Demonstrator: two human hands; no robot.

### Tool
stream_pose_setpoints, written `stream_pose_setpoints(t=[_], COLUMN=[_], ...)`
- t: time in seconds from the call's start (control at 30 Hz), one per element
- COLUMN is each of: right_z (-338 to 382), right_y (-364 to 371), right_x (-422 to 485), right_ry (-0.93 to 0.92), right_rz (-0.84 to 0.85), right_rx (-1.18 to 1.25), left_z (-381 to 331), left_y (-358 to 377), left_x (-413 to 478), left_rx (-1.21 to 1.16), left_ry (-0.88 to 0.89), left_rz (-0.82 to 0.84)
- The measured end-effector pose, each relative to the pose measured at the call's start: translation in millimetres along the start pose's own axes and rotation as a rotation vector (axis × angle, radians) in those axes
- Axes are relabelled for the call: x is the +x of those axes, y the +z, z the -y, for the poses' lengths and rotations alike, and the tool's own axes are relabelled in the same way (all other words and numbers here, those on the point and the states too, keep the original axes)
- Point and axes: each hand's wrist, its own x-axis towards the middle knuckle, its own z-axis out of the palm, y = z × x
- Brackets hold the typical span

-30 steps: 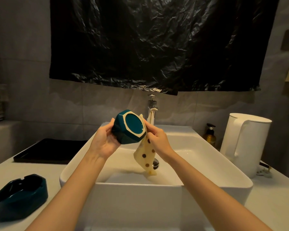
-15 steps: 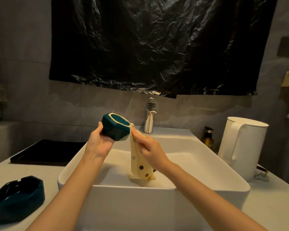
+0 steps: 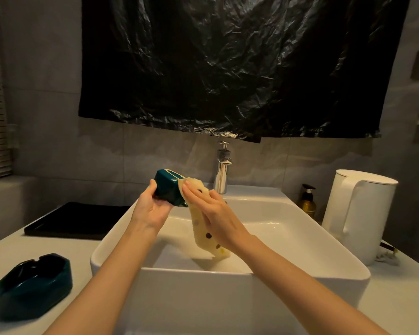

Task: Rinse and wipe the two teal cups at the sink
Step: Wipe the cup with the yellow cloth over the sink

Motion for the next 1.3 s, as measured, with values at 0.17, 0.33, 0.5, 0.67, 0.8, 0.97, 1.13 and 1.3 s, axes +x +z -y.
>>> stream_pose_setpoints(t=[0.17, 0.33, 0.5, 0.67, 0.8, 0.97, 1.13, 1.3], right_z=[-1.7, -11.2, -12.7, -12.9, -15.3, -10.9, -10.7, -11.9], right_y=[-0.9, 1.3, 3.2, -0.2, 1.8, 2.2, -2.4, -3.4], right_x=[6.5, -1.6, 0.0, -3.3, -6.0, -3.4, -1.5, 0.4], right_ry=[-0.195, -0.300, -0.224, -0.152, -0.033, 0.014, -0.029, 0.044], right_rz=[-0.029, 0.113, 0.144, 0.116, 0.060, 0.019, -0.025, -0.049], right_rx=[-0.203, -0.300, -0.258, -0.277, -0.172, -0.062, -0.056, -0.047], left_z=[2.5, 0.1, 0.6, -1.7, -3.1, 0.1, 10.6, 16.2], left_y=[0.1, 1.8, 1.7, -2.2, -3.1, -1.7, 10.9, 12.3], left_x=[-0.2, 1.9, 0.9, 4.1, 0.6, -0.7, -11.9, -15.0], left_rx=[0.049, 0.035, 0.037, -0.004, -0.059, 0.041, 0.323, 0.557], left_ry=[-0.038, -0.020, -0.015, 0.025, 0.047, 0.000, -0.026, -0.081], left_rz=[-0.016, -0.060, -0.036, -0.040, -0.042, -0.033, 0.047, 0.116])
